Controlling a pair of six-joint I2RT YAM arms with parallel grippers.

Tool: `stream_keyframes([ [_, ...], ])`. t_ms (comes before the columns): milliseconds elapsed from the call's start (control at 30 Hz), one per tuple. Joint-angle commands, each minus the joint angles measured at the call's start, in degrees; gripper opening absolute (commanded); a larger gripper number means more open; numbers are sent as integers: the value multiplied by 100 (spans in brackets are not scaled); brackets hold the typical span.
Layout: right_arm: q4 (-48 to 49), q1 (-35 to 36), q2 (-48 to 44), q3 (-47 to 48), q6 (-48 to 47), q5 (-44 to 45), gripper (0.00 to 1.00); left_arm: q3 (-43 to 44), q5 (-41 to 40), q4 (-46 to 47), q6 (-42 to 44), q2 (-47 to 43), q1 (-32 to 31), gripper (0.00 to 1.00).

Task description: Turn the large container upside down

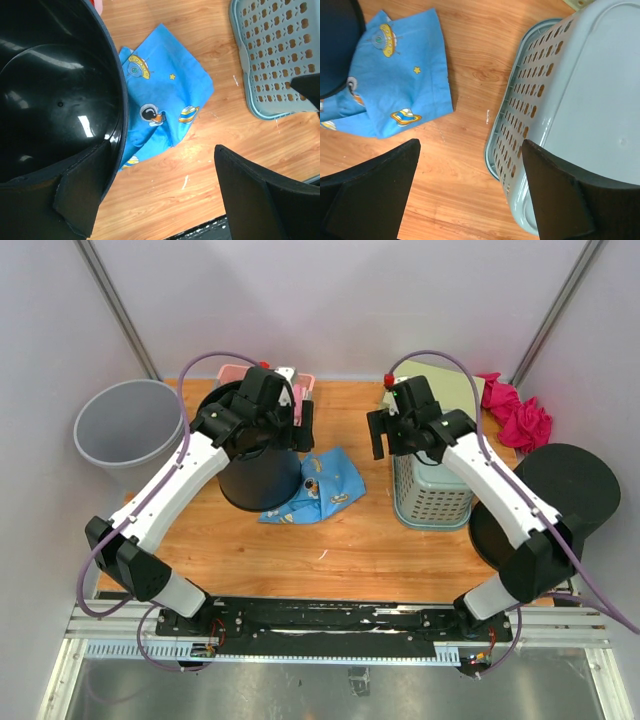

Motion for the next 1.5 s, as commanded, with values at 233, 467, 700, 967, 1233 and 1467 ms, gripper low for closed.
stream_keyframes([
  [233,621,-8,-1070,-960,280,-519,83,-129,583,272,-3,24,-3,44],
  [467,1272,320,-967,-1521,563,-1344,81,-201,637,308,-17,49,-69,2],
  [700,2422,1103,-387,-2135,967,-2192,80,70,181,76,29,-399,-90,0],
  [967,2654,1450,1247,-1638,975,-2263,79,-21,-689,-642,-2,-1128,-82,0],
  [1233,2306,1020,2571,-636,617,-1139,80,-436,-666,-775,-259,-1727,-80,0],
  [1467,1945,144,3460,717,759,-519,80,-591,-287,-752,-432,-1840,-82,0],
])
